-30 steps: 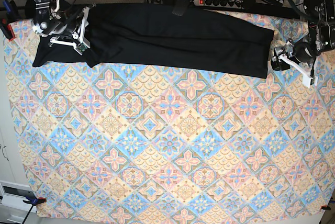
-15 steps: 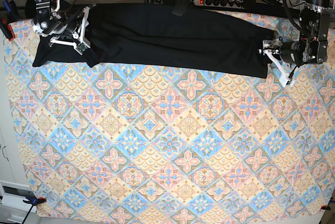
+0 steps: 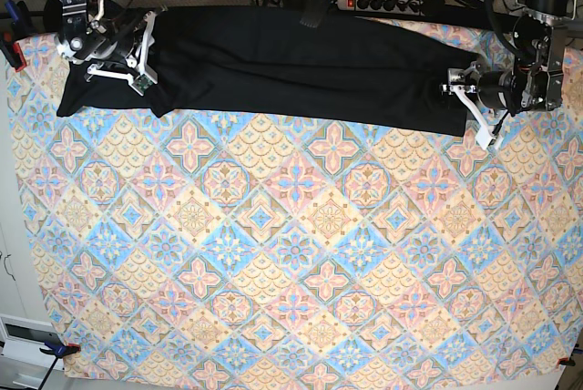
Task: Fold the T-shirt properly
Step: 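Pull the strip ends apart with both grippers to straighten it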
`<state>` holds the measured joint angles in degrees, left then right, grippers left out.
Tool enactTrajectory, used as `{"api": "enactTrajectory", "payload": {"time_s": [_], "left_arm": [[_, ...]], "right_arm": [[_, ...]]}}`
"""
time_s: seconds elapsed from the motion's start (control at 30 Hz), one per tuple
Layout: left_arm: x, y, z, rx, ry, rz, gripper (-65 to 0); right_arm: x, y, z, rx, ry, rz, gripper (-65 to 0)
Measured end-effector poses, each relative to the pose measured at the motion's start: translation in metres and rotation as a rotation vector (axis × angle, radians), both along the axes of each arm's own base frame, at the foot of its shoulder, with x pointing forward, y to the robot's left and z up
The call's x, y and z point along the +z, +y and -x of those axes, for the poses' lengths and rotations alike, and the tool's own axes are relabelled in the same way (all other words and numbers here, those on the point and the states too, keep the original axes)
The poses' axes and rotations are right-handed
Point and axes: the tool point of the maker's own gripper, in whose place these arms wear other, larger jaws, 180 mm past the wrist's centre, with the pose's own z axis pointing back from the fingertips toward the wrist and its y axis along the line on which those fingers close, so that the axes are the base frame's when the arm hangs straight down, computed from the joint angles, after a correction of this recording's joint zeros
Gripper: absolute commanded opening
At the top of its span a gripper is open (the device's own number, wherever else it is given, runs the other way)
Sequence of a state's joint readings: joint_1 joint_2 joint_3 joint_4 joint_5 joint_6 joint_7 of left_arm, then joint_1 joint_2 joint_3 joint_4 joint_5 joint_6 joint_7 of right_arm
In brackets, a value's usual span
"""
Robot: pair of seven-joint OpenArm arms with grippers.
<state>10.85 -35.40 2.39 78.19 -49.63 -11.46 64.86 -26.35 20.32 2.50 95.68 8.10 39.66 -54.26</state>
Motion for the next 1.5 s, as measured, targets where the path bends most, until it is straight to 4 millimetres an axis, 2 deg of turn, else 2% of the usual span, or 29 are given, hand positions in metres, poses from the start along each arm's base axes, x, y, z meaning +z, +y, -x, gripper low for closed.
{"api": "enactTrajectory", "payload": {"time_s": [0.1, 0.17, 0.27, 0.37, 0.43, 0.53, 0.7, 0.8, 0.93, 1.0, 1.13, 1.23, 1.3, 1.37, 1.43, 1.5], "left_arm": [[0.0, -0.001, 0.0, -0.004, -0.002, 0.002, -23.3], [-0.003, -0.011, 0.001, -0.042, -0.01, 0.023, -25.8], [-0.005, -0.029, 0.003, -0.142, -0.046, 0.066, -36.4], [-0.006, -0.03, 0.003, -0.183, -0.06, 0.055, -48.2], [-0.006, -0.041, 0.004, -0.186, -0.064, 0.103, -55.8], [-0.001, -0.028, -0.003, -0.147, -0.085, 0.087, -64.4], [0.011, 0.001, -0.017, 0.004, -0.155, 0.082, -65.0], [0.028, 0.031, -0.032, 0.082, -0.232, 0.055, -65.0], [0.048, 0.078, -0.039, 0.144, -0.27, -0.04, -65.0], [0.053, 0.095, -0.042, 0.153, -0.273, -0.091, -65.0], [0.058, 0.12, -0.051, 0.17, -0.272, -0.164, -65.0], [0.066, 0.135, -0.051, 0.198, -0.285, -0.194, -65.0], [0.066, 0.139, -0.048, 0.207, -0.279, -0.206, -65.0], [0.072, 0.133, -0.049, 0.171, -0.291, -0.221, -65.0], [0.083, 0.118, -0.049, 0.111, -0.327, -0.227, -65.0], [0.092, 0.096, -0.049, 0.064, -0.362, -0.221, -65.0]], "right_arm": [[0.0, 0.0, 0.0, 0.0, 0.0, -0.001, -51.9], [0.0, 0.0, 0.0, 0.0, 0.0, 0.0, -51.9], [0.0, 0.0, 0.0, 0.0, 0.001, 0.001, -51.9], [0.0, 0.0, 0.0, 0.0, 0.003, 0.002, -52.0], [0.0, 0.0, 0.001, -0.001, 0.003, 0.002, -52.0], [0.0, 0.0, 0.0, 0.0, 0.0, 0.0, -52.0], [0.0, 0.0, 0.0, -0.001, 0.0, 0.0, -52.0], [0.006, 0.005, -0.006, 0.011, -0.024, -0.009, -52.0], [0.026, 0.012, -0.022, 0.049, -0.099, -0.003, -51.9], [0.035, 0.017, -0.03, 0.06, -0.135, -0.012, -51.9], [0.042, 0.019, -0.035, 0.074, -0.161, -0.005, -51.9], [0.044, 0.016, -0.036, 0.058, -0.168, -0.006, -51.9], [0.046, 0.007, -0.038, 0.037, -0.175, 0.009, -51.9], [0.048, -0.003, -0.04, 0.019, -0.181, 0.03, -51.9], [0.05, -0.008, -0.042, 0.005, -0.191, 0.036, -51.9], [0.052, -0.011, -0.043, -0.007, -0.197, 0.041, -51.9]]}}
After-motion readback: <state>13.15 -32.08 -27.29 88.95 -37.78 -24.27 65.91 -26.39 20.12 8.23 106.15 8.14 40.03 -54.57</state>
